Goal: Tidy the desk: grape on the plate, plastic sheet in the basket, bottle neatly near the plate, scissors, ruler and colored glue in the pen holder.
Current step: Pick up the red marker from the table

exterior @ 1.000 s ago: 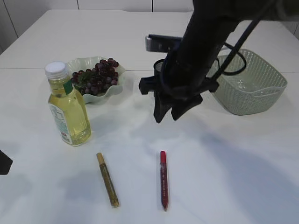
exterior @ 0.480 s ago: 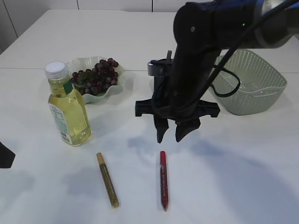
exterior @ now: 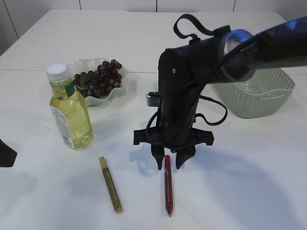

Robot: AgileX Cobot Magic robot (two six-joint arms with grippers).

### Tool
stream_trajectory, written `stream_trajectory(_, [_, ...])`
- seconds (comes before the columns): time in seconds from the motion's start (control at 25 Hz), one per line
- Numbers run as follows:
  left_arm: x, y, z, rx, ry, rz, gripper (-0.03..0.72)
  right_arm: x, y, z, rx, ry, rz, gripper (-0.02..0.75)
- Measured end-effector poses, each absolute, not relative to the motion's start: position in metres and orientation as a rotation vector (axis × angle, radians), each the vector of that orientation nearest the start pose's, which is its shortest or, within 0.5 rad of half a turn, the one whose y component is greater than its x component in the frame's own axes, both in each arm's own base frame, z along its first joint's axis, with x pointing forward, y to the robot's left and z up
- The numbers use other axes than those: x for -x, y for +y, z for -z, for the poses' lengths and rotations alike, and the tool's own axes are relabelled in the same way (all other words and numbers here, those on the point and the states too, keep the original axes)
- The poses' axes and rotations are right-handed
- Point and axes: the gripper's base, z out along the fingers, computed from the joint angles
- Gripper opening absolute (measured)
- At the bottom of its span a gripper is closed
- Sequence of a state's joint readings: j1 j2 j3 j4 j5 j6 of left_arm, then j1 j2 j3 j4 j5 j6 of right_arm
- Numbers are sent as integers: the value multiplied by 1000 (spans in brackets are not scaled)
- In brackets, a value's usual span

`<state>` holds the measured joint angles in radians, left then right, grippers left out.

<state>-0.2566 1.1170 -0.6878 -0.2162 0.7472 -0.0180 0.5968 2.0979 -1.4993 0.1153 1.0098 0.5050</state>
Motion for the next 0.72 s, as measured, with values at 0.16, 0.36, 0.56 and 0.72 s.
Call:
stream_trajectory(0.16, [-187, -63, -251, -155, 2667, 336, 435, -335, 239, -139, 41, 3175, -161, 345])
stream_trajectory(0.36, [-187, -63, -251, -155, 2667, 336, 435, -335, 240, -130, 33, 3190, -156, 345])
stream_trajectory(0.56, [-187, -63, -251, -155, 2667, 336, 435, -335, 241, -122, 21, 3205, -150, 345])
stream_trajectory(0.72, [-187, -63, -251, -155, 2667, 336, 435, -336, 241, -122, 19, 3202, -156, 340])
